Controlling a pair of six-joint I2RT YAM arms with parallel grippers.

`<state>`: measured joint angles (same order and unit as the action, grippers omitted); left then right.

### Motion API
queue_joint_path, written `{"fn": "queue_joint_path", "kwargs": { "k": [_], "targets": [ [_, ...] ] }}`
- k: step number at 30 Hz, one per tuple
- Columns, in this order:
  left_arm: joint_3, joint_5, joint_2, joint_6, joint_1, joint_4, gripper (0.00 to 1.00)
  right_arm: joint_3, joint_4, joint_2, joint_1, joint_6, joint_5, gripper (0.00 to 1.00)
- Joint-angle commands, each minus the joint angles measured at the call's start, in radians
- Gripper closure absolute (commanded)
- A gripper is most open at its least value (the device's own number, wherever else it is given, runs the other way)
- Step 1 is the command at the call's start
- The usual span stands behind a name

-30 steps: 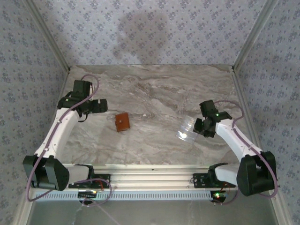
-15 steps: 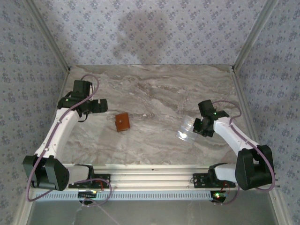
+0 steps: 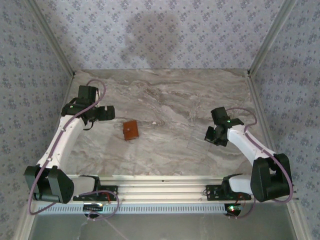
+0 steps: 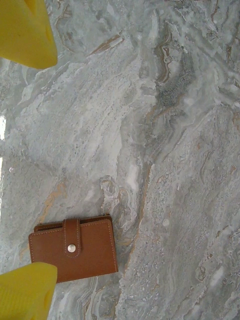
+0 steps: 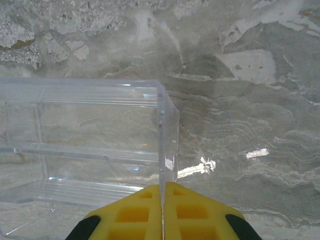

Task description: Take the credit cards out of the card holder

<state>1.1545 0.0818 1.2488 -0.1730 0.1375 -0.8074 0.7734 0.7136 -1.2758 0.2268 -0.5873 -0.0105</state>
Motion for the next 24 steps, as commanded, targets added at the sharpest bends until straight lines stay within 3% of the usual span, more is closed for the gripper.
{"fn": "queue_joint_path", "kwargs": {
  "k": [1, 12, 24],
  "targets": [
    [-0.009, -0.014, -0.008, 0.013, -0.004, 0.016, 0.01, 0.051, 0.053, -0.011, 0.011, 0.015, 0.036, 0.93],
    [-0.009, -0.032, -0.005, 0.021, -0.003, 0.017, 0.01, 0.297, 0.103, -0.175, 0.105, 0.094, 0.055, 0.97],
    [-0.010, -0.034, -0.008, 0.021, -0.004, 0.016, 0.01, 0.816, 0.136, -0.608, 0.249, 0.142, 0.065, 0.98]
  ]
}}
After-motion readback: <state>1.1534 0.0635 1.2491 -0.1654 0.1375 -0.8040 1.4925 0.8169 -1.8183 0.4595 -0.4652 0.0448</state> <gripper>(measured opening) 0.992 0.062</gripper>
